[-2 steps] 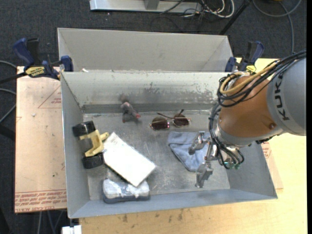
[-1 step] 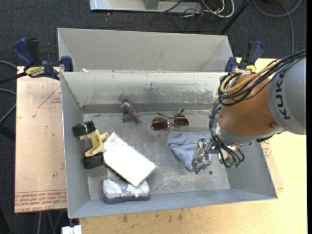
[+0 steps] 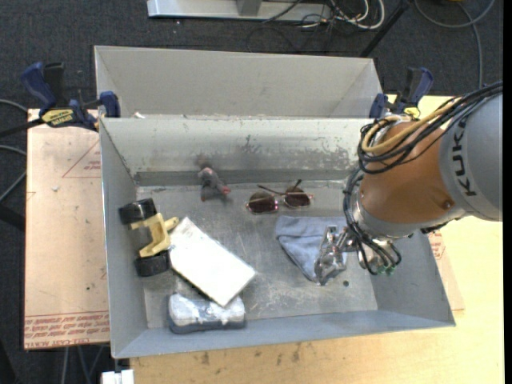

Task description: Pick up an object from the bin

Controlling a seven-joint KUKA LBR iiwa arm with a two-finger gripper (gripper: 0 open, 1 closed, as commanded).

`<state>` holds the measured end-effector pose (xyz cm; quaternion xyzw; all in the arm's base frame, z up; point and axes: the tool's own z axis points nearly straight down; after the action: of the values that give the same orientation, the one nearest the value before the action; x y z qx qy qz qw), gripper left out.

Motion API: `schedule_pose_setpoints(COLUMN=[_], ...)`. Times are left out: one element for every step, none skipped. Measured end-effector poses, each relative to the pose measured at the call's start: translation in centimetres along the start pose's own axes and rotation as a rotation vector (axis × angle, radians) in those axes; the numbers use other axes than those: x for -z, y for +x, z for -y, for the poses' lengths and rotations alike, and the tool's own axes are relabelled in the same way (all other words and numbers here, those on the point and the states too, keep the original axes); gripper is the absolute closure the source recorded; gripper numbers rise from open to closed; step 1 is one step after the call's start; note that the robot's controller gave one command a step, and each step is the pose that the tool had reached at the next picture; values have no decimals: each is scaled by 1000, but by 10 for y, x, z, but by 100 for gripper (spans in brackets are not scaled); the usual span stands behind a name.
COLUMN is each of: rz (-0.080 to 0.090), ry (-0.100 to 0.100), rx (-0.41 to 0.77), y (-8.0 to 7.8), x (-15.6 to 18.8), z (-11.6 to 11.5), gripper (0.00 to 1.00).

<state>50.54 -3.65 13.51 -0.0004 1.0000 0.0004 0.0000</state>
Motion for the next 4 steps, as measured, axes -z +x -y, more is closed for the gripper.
schedule_pose_setpoints(rz=[-6, 2, 2, 7], ry=[0, 0, 0, 1], rx=[-50, 10, 10, 80], y=[-2, -13, -13, -10], x=[48, 77, 77, 46], z=[-6, 17, 17, 16], gripper=[100, 0, 0, 0])
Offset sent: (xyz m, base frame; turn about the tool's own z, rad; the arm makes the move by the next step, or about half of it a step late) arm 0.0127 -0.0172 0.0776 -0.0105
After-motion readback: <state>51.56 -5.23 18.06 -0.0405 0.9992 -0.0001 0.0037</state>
